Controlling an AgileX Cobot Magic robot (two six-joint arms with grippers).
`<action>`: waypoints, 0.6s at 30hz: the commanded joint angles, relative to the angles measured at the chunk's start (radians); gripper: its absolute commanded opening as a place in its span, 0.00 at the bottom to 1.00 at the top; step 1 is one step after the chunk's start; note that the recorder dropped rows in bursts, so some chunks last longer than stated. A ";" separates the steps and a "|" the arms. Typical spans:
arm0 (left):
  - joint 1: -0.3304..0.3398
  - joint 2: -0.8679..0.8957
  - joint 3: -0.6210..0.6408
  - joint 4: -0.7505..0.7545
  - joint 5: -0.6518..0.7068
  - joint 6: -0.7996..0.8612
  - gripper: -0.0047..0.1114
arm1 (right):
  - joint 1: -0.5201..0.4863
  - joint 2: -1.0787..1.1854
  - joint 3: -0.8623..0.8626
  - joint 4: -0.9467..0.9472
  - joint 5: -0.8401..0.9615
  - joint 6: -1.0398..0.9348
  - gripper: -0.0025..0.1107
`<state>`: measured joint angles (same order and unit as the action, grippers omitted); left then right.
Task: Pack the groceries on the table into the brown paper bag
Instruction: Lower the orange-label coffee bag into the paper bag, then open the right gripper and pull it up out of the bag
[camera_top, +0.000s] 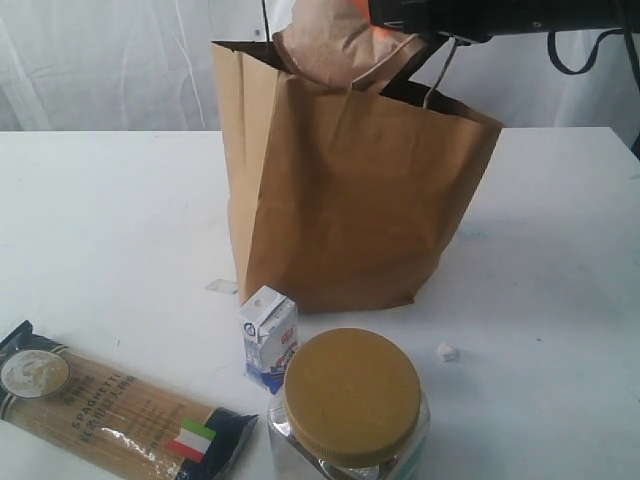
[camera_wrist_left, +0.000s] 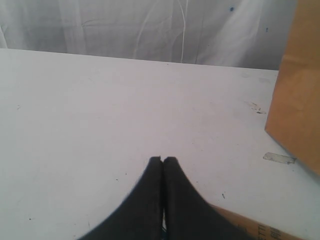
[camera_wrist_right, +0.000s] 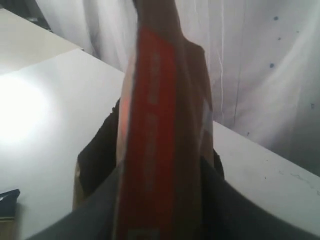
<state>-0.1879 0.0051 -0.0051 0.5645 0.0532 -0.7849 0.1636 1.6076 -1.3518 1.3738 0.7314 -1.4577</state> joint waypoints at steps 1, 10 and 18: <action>0.000 -0.005 0.005 -0.004 -0.008 -0.002 0.04 | -0.001 -0.010 -0.007 -0.003 0.054 0.004 0.12; 0.000 -0.005 0.005 -0.004 -0.008 -0.002 0.04 | -0.001 -0.010 -0.007 -0.095 0.029 0.078 0.39; 0.000 -0.005 0.005 -0.004 -0.008 -0.002 0.04 | -0.001 -0.010 -0.007 -0.175 0.034 0.188 0.50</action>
<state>-0.1879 0.0051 -0.0051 0.5645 0.0532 -0.7849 0.1636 1.6042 -1.3531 1.2158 0.7555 -1.3061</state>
